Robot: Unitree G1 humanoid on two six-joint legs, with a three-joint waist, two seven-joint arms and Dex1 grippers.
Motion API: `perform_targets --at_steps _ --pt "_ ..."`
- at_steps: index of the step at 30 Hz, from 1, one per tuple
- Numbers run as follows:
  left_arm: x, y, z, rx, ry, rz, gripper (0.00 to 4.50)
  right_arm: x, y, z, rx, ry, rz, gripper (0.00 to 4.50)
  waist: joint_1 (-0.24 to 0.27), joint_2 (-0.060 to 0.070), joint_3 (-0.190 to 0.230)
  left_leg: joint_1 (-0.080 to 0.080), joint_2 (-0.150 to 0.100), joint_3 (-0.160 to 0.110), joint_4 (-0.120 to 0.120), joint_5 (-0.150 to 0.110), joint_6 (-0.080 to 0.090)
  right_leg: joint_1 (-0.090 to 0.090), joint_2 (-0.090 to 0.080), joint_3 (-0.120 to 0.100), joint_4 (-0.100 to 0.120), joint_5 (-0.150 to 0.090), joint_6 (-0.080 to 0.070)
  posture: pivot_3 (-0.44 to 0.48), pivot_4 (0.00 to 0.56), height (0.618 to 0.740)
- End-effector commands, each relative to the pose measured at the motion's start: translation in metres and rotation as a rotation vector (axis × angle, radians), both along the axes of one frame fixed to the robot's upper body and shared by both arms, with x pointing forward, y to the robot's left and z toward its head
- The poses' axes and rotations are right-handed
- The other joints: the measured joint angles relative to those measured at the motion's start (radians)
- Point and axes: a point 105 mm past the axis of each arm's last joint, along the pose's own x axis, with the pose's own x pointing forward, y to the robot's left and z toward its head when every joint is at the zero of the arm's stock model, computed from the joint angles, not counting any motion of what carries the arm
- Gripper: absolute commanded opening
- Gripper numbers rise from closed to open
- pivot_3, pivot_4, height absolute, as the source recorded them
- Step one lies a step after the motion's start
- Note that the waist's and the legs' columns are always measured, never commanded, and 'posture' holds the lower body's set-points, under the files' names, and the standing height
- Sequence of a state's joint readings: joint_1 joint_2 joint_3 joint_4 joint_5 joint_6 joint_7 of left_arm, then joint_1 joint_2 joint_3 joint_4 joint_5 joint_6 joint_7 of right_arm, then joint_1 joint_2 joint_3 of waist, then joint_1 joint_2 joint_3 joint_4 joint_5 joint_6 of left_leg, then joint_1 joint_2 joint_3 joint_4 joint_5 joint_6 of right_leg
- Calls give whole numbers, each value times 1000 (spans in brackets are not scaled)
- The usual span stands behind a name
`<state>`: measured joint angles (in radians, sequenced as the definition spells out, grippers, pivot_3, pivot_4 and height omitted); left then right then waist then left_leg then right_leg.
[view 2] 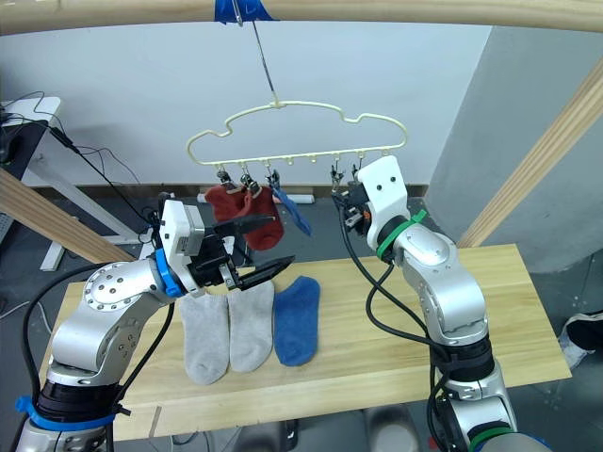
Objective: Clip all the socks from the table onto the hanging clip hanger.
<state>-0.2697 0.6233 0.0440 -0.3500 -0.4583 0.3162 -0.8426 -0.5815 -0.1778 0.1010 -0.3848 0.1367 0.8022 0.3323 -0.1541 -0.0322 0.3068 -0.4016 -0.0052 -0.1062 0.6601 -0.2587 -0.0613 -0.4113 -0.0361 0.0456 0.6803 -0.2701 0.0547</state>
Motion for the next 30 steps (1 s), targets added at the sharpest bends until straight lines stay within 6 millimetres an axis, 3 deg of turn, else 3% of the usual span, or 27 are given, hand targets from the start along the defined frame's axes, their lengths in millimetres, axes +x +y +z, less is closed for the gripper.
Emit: perform_targets --at_steps 1,11,30 --pt "-3 -5 8 -3 -46 -25 4118 1 0 14 8 -41 -24 1615 -1 0 0 0 0 0 0 0 0 0 0 0 0 0 0 -266 230 739" --pt "-1 -8 7 -1 -51 -29 4118 6 6 15 20 -41 -22 1615 -9 0 0 0 0 0 0 0 0 0 0 0 0 0 0 -263 227 739" --pt "-2 -8 4 5 -41 -30 4118 9 40 29 95 -67 36 1615 -15 0 -2 0 0 0 0 0 0 0 0 0 1 0 0 -252 219 739"
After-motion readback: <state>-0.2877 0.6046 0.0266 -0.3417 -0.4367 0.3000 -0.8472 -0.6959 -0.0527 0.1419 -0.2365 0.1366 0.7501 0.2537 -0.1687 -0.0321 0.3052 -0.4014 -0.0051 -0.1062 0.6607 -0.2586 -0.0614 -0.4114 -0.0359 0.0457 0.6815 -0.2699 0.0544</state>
